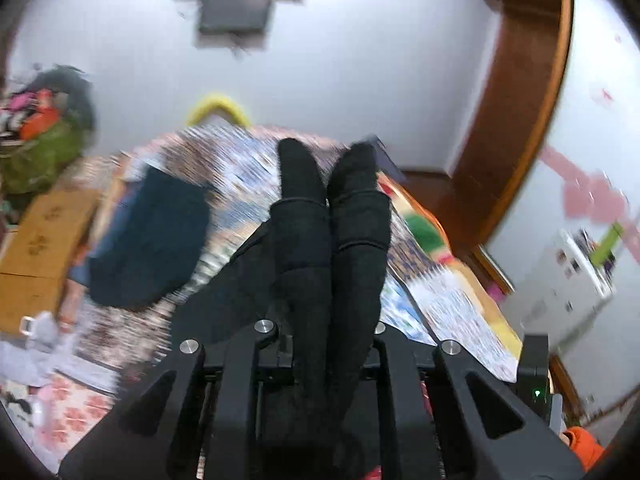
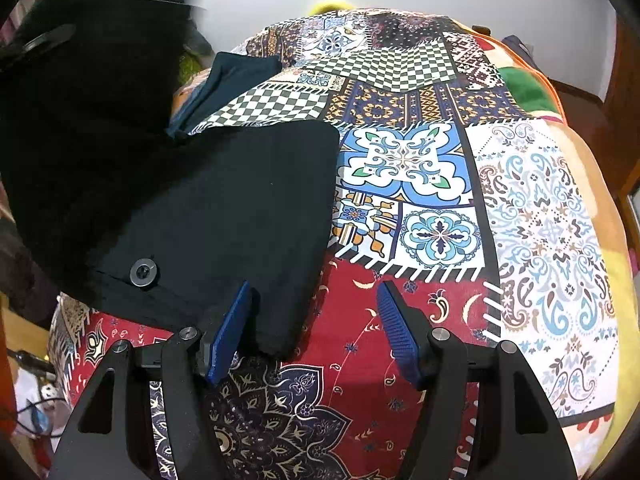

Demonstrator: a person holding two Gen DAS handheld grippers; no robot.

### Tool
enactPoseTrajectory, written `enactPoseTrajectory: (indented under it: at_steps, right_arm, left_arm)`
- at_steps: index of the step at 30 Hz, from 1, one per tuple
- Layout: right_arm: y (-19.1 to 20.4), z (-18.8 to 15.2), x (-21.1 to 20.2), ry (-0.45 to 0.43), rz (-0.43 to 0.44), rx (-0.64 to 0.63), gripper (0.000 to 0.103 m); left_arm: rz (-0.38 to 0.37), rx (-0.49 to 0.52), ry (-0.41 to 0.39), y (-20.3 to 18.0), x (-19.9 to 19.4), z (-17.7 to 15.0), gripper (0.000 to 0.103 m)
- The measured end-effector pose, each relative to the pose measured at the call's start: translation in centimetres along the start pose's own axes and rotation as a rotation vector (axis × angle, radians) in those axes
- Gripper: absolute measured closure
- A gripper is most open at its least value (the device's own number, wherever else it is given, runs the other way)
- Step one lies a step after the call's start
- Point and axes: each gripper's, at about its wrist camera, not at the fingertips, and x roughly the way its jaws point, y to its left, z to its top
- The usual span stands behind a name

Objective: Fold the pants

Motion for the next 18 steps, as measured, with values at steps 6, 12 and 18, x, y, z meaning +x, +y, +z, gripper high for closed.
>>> enactPoseTrajectory:
  at_steps: [6,12,18]
  right_arm:
    - [-0.3,-0.6,-0.3,-0.012,0.012,0.0,0.042]
    - [-0.8,-0.7,-0.3,-0.013,0.033,0.018,0.042]
    - [-0.8,-0.7,-0.8,-0.027,0.036,0.028,0.042]
  left_arm:
    - [-0.042,0.084,0.189,-3.9,5.9,-3.7,0.09]
    - [-0.037,0.134,0.336,-4.6,6.9,-5.6,0.075]
    - [-0.124,0.042,0.337,-3.2,4.2,-4.6,0.018]
